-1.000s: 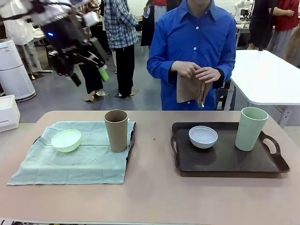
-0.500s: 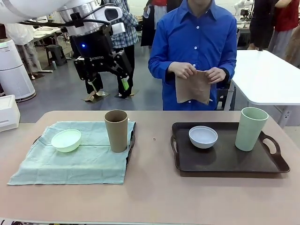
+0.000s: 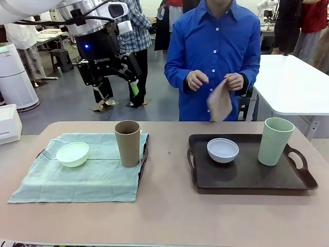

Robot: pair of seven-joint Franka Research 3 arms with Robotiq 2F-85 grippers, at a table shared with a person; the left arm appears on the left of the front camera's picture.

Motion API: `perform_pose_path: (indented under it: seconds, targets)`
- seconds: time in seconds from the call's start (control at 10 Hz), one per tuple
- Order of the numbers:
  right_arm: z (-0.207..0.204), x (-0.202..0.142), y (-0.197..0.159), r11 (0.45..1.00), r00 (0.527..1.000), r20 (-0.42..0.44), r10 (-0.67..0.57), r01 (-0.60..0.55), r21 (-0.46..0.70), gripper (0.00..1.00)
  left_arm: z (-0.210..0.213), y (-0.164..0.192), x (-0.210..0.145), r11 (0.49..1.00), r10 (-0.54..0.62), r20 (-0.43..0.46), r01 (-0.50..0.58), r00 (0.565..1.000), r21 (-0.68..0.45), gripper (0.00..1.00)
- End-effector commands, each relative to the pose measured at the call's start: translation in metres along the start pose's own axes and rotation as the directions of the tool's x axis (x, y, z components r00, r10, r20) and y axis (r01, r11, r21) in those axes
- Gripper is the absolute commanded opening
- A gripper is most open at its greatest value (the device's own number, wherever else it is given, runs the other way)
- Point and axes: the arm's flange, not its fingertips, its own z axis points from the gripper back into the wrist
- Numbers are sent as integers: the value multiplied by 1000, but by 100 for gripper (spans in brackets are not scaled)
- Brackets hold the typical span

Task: Set up a tray with a mat and arrange the tableware.
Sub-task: Pick up the Picnic Bowl and Reusable plastic cup from the Handle tray in front of the human's position and hold them in the air.

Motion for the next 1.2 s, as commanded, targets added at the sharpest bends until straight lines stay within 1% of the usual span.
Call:
perform_pose_path:
  seconds: [0.0, 0.1, 0.2, 0.3, 0.4, 0.5, 0.6, 0.8, 0.9, 1.0, 1.1]
  targets:
    - [2, 7, -23, 939, 937, -64, 343, -342, 23, 100, -22, -34, 31, 997, -22, 45, 25, 999, -71, 100]
    - [1, 10, -36, 889, 886, -67, 459, -459, 17, 100, -29, -56, 47, 997, -24, 74, 30, 997, -75, 100]
    - [2, 11, -51, 844, 843, -47, 536, -536, 11, 100, -39, -76, 59, 997, -9, 93, 16, 996, -74, 100]
    - [1, 11, -66, 787, 786, -29, 617, -617, 14, 100, -48, -94, 66, 999, -22, 98, 26, 995, -46, 100]
    - [2, 11, -83, 749, 750, 18, 661, -661, 34, 100, -60, -112, 70, 999, -33, 87, 35, 996, -25, 100]
    - [0, 12, -94, 714, 715, 43, 698, -699, 42, 100, -69, -126, 72, 999, -49, 79, 50, 996, -10, 100]
    - [-4, 15, -105, 682, 684, 41, 729, -730, 43, 100, -80, -142, 75, 995, -98, 77, 100, 992, -16, 100]
    - [-10, 25, -115, 638, 638, 0, 770, -770, 7, 100, -102, -174, 78, 981, -191, 41, 192, 981, -25, 100]
    - [-9, 33, -114, 619, 619, -58, 783, -785, -21, 100, -116, -188, 77, 974, -227, 7, 227, 974, -22, 100]
    - [-4, 44, -114, 629, 633, -75, 770, -774, -78, 100, -127, -195, 77, 971, -238, -16, 238, 971, -8, 100]
    - [0, 57, -116, 653, 663, -63, 746, -746, -129, 100, -134, -199, 76, 970, -241, -36, 241, 970, 8, 100]
